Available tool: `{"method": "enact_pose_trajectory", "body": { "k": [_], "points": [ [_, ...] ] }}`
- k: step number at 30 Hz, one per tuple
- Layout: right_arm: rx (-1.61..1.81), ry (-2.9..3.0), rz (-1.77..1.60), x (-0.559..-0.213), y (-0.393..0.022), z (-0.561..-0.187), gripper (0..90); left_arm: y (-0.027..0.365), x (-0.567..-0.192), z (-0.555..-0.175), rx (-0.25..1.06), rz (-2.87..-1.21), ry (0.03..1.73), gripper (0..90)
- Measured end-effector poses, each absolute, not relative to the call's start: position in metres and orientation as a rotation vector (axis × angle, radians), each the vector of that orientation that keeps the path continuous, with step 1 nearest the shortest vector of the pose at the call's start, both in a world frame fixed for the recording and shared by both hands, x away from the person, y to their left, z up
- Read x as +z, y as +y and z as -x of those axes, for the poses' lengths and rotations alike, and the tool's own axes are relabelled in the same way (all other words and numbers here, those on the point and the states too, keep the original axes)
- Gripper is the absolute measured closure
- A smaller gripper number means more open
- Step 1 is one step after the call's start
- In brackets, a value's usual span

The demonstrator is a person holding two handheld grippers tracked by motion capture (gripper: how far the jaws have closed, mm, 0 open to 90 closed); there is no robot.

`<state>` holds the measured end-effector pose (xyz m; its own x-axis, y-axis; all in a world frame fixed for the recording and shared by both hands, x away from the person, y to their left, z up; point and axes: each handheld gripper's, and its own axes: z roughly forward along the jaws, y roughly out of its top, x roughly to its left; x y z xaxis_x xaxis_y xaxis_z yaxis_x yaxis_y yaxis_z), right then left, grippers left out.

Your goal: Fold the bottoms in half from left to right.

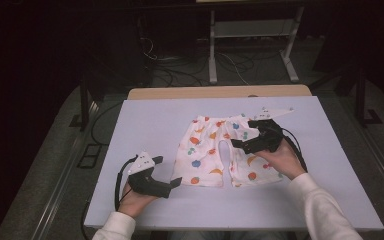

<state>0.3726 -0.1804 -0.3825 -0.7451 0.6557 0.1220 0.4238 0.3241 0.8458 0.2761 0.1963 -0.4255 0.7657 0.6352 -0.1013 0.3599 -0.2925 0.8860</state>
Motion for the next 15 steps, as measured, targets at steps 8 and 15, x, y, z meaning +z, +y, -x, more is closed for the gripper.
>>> {"method": "enact_pose_trajectory", "body": {
  "k": [8, 15],
  "points": [
    [1.379, 2.361, -0.962, -0.379, -0.169, -0.380, 0.0, 0.196, -0.425, -0.276, 0.329, -1.912, 0.756, 0.0],
    [1.354, 2.390, -0.934, -0.379, -0.158, -0.386, 0.0, 0.197, -0.425, -0.276, 0.330, -1.909, 0.759, 0.0]
  ]
}}
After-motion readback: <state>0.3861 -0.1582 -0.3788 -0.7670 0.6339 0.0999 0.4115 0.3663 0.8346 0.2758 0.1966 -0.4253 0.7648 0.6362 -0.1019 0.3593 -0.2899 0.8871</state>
